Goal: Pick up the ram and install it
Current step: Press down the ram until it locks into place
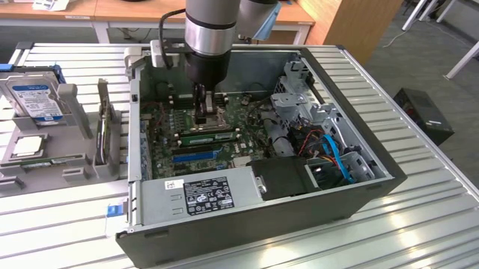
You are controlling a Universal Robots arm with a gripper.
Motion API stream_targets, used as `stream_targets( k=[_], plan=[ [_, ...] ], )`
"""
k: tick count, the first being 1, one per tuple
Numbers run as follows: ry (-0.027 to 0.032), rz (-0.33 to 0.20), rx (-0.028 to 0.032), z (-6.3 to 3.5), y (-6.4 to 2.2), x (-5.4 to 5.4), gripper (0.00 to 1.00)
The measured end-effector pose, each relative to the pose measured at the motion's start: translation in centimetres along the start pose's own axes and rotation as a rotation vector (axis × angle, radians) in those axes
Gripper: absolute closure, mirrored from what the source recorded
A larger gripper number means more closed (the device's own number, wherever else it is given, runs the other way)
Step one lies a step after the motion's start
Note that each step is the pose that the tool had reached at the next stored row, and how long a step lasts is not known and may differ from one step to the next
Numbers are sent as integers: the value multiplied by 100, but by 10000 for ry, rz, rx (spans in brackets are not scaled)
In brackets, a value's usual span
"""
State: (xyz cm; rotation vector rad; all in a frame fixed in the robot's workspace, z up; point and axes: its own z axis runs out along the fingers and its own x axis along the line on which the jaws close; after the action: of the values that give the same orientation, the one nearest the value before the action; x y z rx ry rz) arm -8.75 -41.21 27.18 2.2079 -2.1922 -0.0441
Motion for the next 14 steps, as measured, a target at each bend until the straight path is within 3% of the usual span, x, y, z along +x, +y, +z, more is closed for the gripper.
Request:
stream_targets(
  k=[14],
  plan=[
    [2, 0, 0, -318, 12, 0, 90]
  ],
)
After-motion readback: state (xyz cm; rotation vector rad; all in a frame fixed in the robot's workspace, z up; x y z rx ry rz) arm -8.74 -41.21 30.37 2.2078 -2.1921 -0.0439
